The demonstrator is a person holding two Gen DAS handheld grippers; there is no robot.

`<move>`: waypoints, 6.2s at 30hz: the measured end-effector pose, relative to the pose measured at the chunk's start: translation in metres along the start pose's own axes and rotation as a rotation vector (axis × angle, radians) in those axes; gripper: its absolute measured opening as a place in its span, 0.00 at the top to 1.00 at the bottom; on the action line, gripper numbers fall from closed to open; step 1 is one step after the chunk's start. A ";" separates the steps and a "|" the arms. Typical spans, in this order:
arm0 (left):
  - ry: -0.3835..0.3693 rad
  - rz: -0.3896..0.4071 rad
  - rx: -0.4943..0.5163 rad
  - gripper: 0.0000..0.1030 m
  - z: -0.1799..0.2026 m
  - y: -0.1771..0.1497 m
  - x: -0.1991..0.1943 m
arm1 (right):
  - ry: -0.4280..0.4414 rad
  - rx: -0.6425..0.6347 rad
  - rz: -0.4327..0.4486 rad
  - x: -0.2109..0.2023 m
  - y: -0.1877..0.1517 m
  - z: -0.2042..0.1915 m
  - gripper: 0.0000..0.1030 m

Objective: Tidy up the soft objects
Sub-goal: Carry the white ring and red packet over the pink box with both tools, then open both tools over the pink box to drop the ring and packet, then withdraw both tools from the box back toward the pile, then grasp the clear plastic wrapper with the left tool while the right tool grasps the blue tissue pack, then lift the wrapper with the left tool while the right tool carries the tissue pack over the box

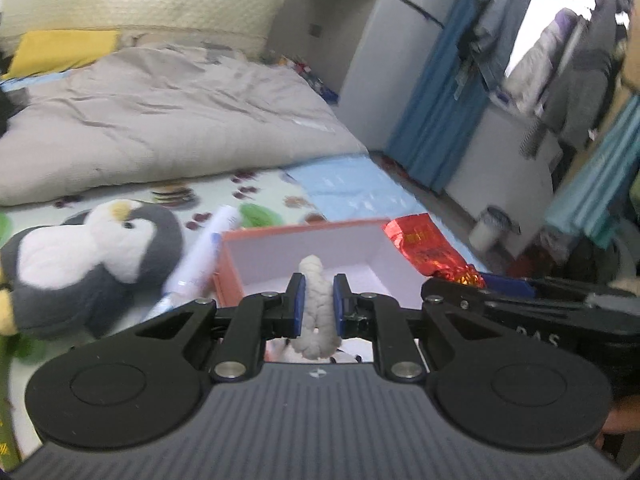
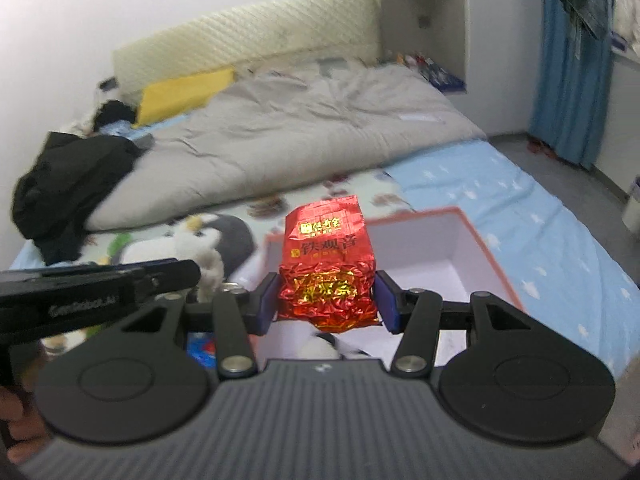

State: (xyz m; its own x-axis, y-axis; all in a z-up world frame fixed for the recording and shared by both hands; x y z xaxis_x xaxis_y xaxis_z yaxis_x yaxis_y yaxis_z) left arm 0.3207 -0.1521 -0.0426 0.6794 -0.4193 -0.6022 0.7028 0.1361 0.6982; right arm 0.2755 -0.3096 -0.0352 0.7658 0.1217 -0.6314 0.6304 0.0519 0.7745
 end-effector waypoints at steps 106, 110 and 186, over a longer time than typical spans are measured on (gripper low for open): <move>0.373 0.049 -0.215 0.61 -0.209 -0.161 -0.116 | 0.209 -0.018 -0.024 -0.004 -0.134 -0.182 0.46; 0.392 0.038 -0.223 0.61 -0.227 -0.153 -0.089 | 0.218 -0.008 -0.046 0.026 -0.132 -0.184 0.46; 0.340 0.017 -0.304 0.75 -0.286 -0.109 0.082 | 0.254 0.056 -0.204 0.158 -0.137 -0.171 0.91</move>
State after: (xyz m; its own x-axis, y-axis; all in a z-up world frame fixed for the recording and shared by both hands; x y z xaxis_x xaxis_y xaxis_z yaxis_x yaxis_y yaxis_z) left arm 0.3606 0.0549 -0.2787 0.6860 -0.1034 -0.7202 0.6867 0.4192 0.5939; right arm 0.2886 -0.1281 -0.2349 0.5713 0.3581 -0.7385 0.7789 0.0471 0.6253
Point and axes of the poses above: each gripper's, at about its wrist camera, not at the fingertips, and x roughly the way its jaws point, z to its right, y to its top, the point moved 6 cm from there along x, roughly the way its jaws point, and after that the axes turned 8 degrees about -x, right-handed, at the moved point
